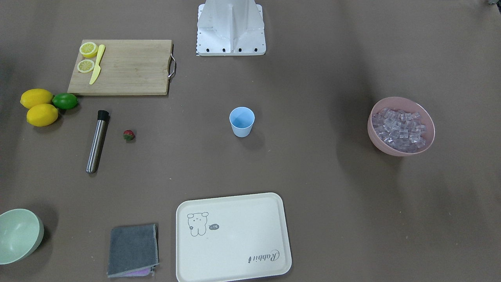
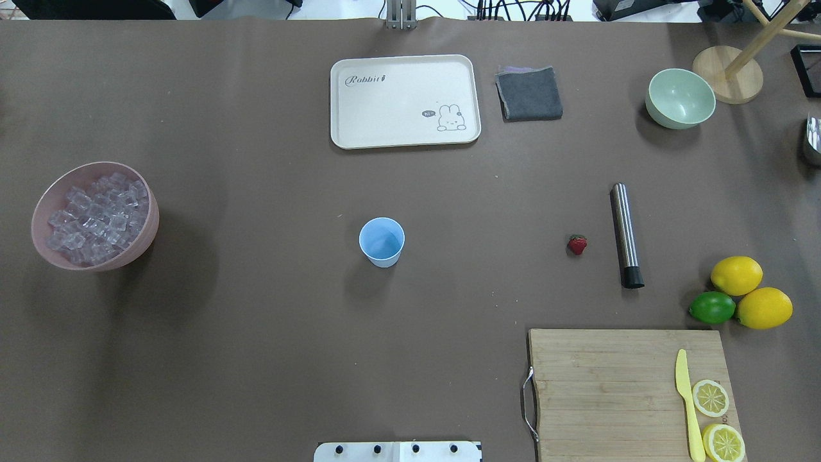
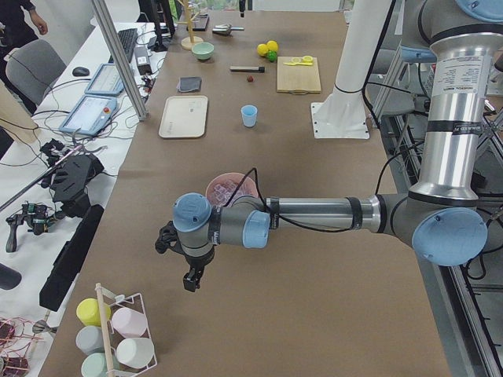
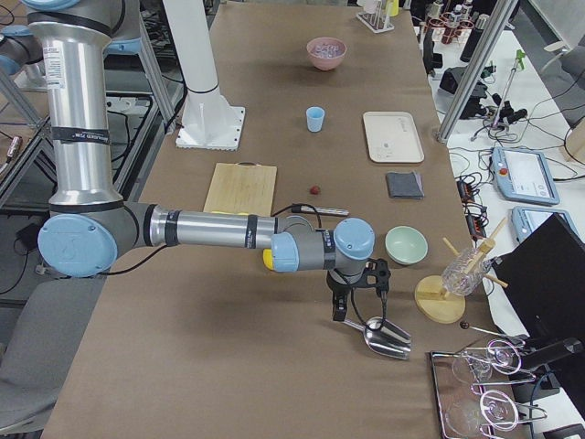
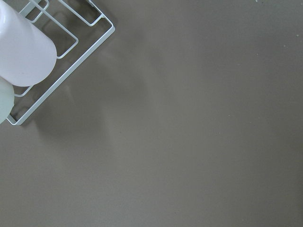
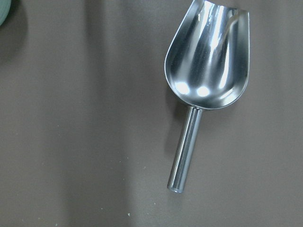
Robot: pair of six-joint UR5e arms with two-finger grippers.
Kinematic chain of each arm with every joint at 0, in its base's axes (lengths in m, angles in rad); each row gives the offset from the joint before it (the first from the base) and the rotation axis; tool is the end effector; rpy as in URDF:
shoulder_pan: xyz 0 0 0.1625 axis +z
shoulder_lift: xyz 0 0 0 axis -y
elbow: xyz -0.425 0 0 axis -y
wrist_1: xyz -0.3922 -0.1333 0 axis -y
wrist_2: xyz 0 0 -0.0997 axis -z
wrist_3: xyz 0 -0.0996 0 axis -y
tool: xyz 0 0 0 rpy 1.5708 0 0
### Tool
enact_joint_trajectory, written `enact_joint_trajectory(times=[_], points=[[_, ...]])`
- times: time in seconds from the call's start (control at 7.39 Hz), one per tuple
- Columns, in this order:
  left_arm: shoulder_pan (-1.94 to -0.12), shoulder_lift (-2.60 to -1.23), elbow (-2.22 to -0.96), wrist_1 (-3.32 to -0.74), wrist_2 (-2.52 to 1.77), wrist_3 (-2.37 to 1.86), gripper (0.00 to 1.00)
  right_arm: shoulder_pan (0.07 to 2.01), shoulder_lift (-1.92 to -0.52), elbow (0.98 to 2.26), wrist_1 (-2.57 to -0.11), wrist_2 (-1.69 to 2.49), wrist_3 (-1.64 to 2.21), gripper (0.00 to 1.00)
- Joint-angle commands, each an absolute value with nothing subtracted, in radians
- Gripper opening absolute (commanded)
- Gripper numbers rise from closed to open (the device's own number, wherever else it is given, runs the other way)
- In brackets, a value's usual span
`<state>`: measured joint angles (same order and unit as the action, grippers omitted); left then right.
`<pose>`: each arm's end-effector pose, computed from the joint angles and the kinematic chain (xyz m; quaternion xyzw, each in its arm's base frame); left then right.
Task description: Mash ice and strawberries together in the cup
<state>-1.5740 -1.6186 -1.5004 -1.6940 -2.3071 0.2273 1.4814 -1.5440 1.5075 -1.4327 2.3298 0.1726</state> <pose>-0.0681 -0.5188 0.6593 0.0879 0.3517 0.1222 0.9239 0.0190 -0.5136 0.6634 -0.0016 -0.3730 0.0198 0.9276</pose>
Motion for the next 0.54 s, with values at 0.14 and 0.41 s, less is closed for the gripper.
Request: enact_joint_trajectory(times=[0.14,0.41], points=[[-1.569,-1.608,-1.505,-1.700,-2.310,0.213,0.97,1.480,-1.540,1.512,-1.433,2.335,0.173,1.00],[-1.568,-1.608,-1.483,-1.701,-2.307,0.215,0.97,1.480,-1.543,1.516,-1.431,2.342,0.173,1.00]])
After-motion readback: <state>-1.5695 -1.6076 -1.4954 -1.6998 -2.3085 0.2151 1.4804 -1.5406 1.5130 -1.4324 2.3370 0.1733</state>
